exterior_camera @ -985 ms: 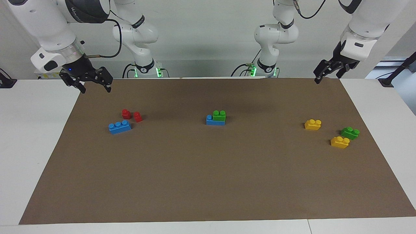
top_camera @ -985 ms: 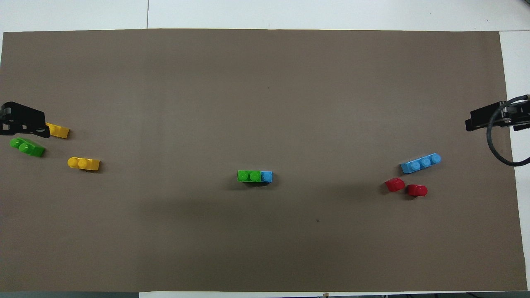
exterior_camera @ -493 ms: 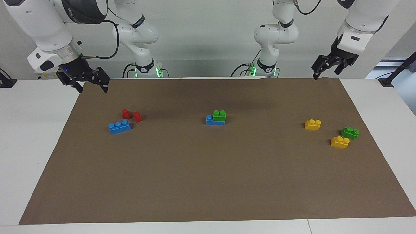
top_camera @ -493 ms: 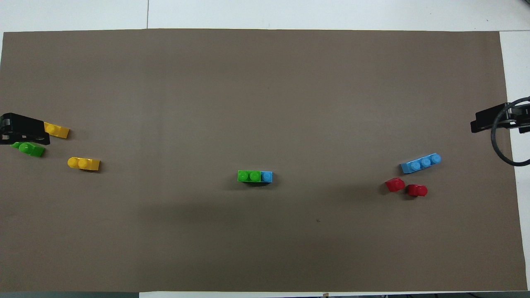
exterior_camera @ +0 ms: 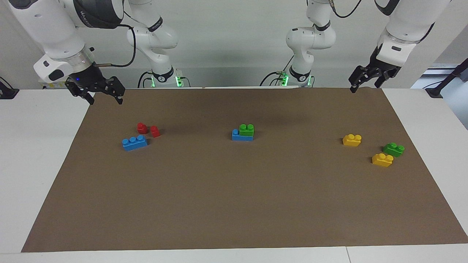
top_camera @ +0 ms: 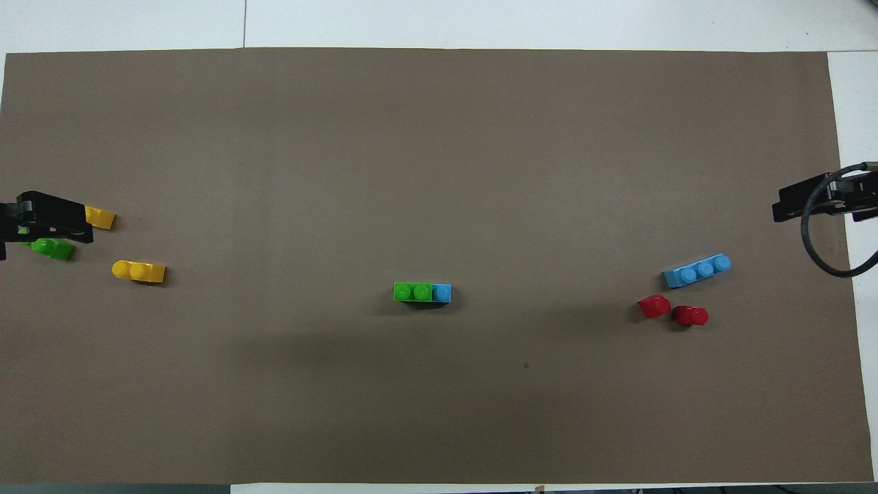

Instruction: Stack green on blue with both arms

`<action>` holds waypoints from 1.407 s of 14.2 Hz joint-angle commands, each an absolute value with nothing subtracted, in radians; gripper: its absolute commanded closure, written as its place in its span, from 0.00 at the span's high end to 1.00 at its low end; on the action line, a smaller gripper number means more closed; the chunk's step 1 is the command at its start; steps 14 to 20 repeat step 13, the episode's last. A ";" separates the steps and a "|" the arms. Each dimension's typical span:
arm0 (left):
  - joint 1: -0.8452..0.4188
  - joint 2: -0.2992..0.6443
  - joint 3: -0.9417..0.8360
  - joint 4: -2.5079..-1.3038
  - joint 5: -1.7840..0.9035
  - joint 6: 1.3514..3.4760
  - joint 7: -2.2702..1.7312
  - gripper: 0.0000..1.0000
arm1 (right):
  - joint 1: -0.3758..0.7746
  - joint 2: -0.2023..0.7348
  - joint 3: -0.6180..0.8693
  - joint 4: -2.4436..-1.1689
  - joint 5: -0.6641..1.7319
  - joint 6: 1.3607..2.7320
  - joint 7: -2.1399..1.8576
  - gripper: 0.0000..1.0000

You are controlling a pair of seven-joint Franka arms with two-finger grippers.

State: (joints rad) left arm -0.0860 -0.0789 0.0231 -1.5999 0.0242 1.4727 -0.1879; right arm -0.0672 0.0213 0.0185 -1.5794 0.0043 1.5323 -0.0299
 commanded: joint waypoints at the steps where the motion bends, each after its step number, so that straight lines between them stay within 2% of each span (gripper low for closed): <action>1: -0.078 -0.094 0.021 -1.568 -0.034 1.396 -0.170 1.00 | -0.064 0.025 0.026 -1.591 -0.020 1.532 -0.014 1.00; 6: -0.061 -0.094 0.018 -1.575 -0.035 1.394 -0.043 1.00 | -0.057 0.021 0.026 -1.603 -0.018 1.537 -0.009 1.00; 20: -0.064 -0.097 0.020 -1.577 -0.035 1.390 -0.034 1.00 | -0.077 0.020 0.026 -1.612 -0.018 1.569 -0.009 1.00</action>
